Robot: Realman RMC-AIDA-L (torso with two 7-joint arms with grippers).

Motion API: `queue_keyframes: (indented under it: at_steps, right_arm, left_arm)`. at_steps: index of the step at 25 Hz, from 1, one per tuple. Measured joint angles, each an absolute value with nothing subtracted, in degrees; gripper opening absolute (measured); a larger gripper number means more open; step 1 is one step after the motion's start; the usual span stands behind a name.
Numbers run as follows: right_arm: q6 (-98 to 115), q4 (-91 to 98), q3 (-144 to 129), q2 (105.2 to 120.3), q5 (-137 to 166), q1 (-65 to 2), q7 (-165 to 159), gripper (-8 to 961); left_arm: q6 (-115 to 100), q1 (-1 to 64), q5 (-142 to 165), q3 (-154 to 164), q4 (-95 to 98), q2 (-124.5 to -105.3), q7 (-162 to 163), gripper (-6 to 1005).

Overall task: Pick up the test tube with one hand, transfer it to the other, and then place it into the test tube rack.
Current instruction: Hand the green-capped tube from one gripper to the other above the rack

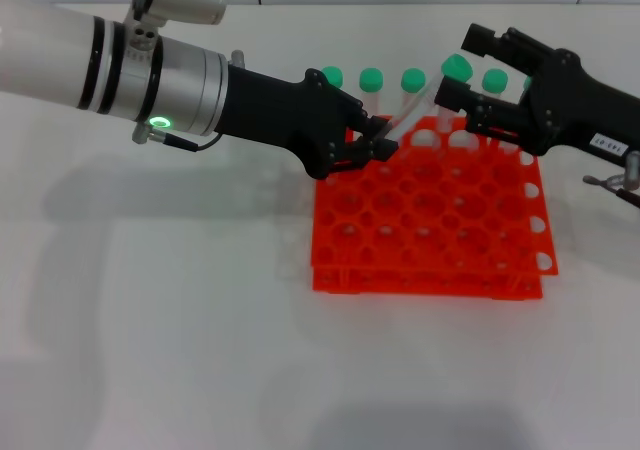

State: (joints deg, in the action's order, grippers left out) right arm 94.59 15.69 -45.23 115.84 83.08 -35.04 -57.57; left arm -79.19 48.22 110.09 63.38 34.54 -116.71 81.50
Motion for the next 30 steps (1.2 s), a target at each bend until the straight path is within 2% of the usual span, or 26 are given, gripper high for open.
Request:
queue_keyframes:
  at_steps: [18, 24, 30]
  right_arm:
    - [94.13, 10.3, -45.16, 115.93, 80.68, -35.57, -53.12, 701]
    - [94.04, 10.28, -45.17, 115.9, 80.68, -35.59, -53.72, 486]
    - [94.04, 10.28, -45.13, 115.86, 80.68, -35.79, -53.72, 466]
  left_arm:
    - [-79.7, 47.65, 109.55, 63.19, 35.07, -117.32, 80.19, 191]
    - [-79.88, 47.46, 108.26, 63.19, 35.05, -117.36, 78.91, 191]
    - [-79.89, 47.37, 108.21, 63.2, 34.85, -117.33, 78.54, 191]
